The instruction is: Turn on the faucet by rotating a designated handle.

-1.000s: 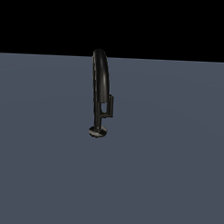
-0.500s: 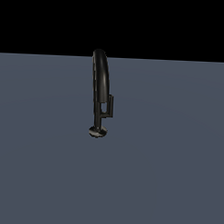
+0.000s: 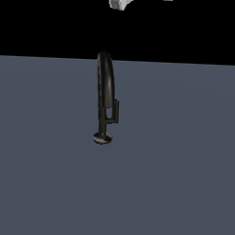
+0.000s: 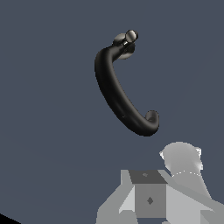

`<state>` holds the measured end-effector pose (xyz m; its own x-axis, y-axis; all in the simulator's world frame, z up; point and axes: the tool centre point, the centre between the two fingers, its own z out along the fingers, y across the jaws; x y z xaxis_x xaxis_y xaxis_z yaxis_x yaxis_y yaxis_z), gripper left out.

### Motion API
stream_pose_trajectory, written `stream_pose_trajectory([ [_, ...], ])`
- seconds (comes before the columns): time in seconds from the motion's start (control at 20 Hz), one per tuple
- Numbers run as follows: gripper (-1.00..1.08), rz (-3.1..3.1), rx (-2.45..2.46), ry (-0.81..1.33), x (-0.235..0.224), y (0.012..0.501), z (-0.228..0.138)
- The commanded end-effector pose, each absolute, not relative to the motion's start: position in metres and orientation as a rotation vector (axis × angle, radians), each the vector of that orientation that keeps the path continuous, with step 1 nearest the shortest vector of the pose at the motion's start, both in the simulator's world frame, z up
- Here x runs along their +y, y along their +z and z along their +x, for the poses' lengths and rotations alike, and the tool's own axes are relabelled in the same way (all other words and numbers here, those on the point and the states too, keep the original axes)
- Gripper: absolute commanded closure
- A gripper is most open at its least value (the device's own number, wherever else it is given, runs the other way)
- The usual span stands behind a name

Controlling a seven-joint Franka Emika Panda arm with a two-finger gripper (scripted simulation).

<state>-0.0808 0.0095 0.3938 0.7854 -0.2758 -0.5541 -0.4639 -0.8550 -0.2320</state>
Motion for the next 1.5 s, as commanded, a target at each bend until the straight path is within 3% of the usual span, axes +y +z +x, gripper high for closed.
stream_pose_trajectory([
  [0.0,1.08,-2.559,0.605,0.783,0.009,0.383,-0.069],
  [0.75,1.08,-2.141,0.843,1.063,0.004,0.304,-0.004],
  [1.45,1.08,-1.634,1.046,1.294,0.006,0.201,0.038],
])
